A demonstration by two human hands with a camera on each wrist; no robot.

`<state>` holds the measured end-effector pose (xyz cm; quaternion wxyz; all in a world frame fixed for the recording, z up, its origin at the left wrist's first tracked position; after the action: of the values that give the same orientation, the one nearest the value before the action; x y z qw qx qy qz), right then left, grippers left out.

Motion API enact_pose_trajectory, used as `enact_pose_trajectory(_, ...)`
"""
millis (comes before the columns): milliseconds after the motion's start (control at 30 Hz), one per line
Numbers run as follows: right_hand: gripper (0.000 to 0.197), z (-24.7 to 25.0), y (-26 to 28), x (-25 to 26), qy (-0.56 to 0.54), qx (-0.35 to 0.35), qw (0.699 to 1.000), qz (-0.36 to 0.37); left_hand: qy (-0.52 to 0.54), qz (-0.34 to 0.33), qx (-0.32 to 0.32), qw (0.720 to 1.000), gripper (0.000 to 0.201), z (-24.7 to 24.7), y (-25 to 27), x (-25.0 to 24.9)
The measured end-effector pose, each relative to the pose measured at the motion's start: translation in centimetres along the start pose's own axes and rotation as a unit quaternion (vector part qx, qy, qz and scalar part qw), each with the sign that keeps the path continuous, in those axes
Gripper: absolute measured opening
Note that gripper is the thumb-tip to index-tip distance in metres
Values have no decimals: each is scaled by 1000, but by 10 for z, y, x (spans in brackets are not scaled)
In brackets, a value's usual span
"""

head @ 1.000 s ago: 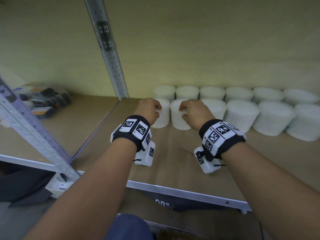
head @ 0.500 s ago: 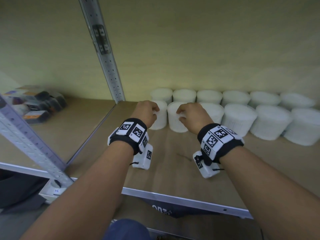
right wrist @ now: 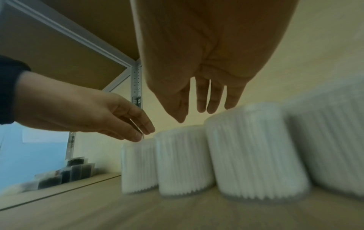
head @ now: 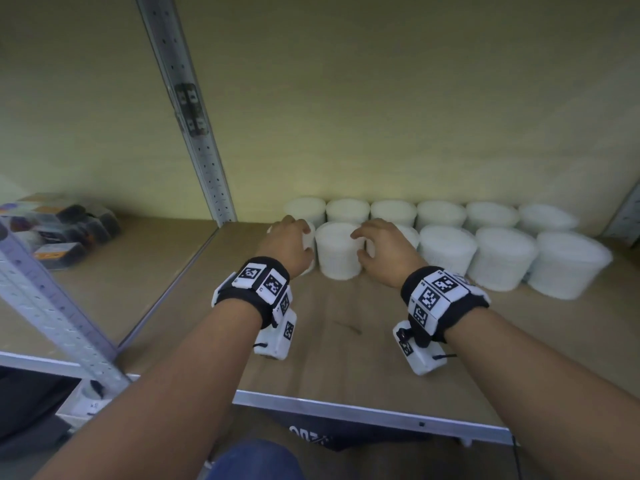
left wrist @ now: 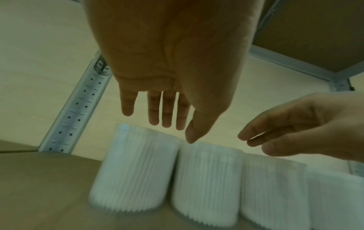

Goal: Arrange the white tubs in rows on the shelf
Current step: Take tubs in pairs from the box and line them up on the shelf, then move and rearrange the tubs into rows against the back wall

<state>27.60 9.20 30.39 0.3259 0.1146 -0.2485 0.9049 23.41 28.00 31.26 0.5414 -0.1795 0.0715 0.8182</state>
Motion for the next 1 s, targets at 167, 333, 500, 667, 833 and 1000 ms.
enact_pose_trajectory(167,35,31,23,-17,33,-6,999,-35,14,-22,21,999,45,-8,10,-32)
enact_pose_trajectory(333,35,60,51,-35,49,0,995,-93,31,-51,33,998,44,-13,17,-70)
enact_pose_trajectory(500,36,103,83,-64,72,-4,986,-148,54,-91,48,993,46,-20,26,-124)
enact_pose_trajectory(667,36,145,115,-100,89,-16,975,-203,59,-133,62,987,48,-36,32,-180)
enact_pose_trajectory(833,37,177,137,-134,91,-13,962,-258,68,-160,87,981,51,-60,34,-228)
enact_pose_trajectory(1000,41,188,144,-165,92,7,953,-290,58,-166,108,978,57,-83,28,-271)
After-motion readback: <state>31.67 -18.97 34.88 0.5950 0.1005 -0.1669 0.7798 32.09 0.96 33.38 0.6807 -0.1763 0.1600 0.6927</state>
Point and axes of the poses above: each hand's wrist, its own y-axis away from the middle knuckle, its own z-axis out of the back of the hand, x = y × z, the point moved 1 cm from there along -y, towards the middle knuckle, and after that the axes turned 14 degrees about z, right-handed, at the moved point
